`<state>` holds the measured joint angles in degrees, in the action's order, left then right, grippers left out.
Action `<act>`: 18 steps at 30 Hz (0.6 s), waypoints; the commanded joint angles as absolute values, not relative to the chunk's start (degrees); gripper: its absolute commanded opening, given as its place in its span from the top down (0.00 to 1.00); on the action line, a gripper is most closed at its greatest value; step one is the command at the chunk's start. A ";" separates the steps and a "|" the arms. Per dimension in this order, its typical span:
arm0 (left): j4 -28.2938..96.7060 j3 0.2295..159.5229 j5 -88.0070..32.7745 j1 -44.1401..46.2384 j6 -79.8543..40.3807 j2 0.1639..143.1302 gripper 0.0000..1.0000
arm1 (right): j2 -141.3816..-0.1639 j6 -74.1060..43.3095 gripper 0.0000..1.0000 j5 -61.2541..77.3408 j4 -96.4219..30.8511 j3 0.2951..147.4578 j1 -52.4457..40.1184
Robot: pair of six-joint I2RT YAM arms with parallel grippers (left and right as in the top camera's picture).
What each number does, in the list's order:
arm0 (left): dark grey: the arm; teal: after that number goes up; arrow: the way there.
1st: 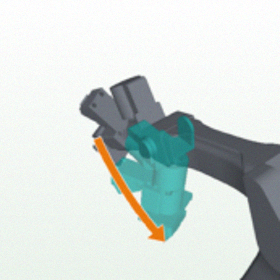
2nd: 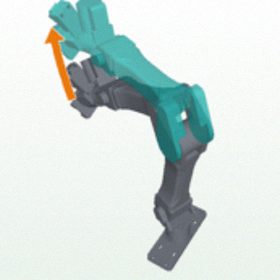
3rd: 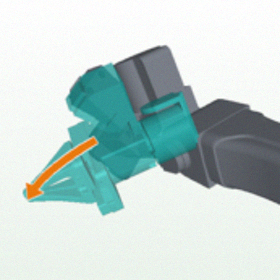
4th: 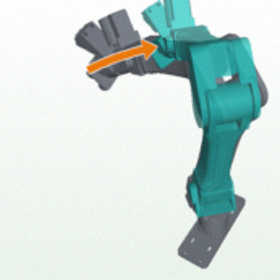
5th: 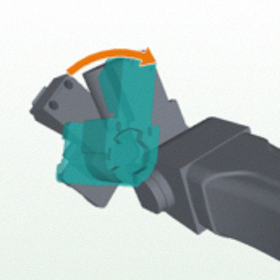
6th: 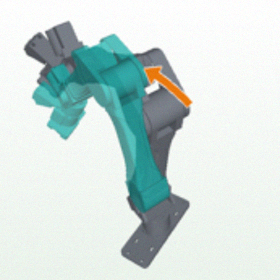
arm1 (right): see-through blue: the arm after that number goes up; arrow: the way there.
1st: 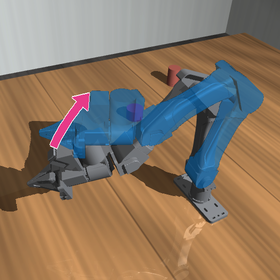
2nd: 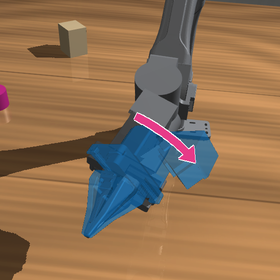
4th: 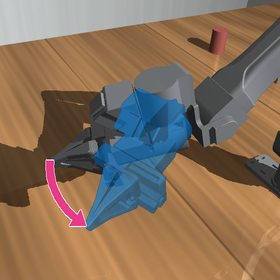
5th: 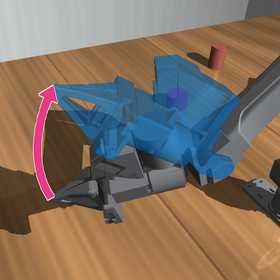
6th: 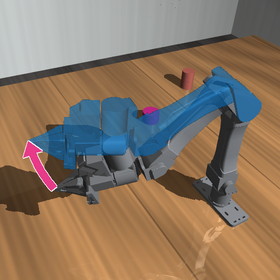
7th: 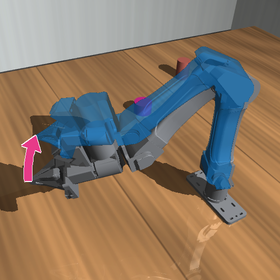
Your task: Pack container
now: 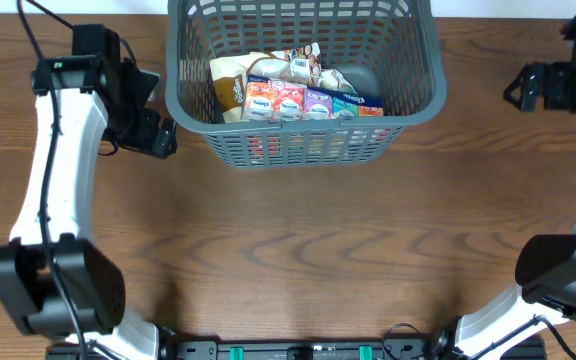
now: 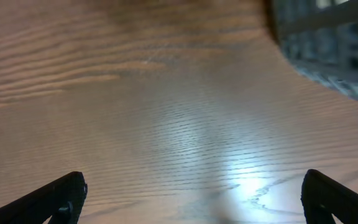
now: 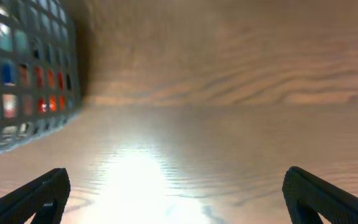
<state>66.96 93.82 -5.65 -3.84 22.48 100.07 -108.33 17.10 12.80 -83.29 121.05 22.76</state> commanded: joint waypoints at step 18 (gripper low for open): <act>52.69 65.98 -11.35 -0.58 17.19 71.24 0.01 | -73.54 17.34 0.01 18.59 -63.16 67.66 23.09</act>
<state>53.65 68.73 -10.48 -1.85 18.17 74.81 -77.45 17.15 16.12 -64.27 71.99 22.76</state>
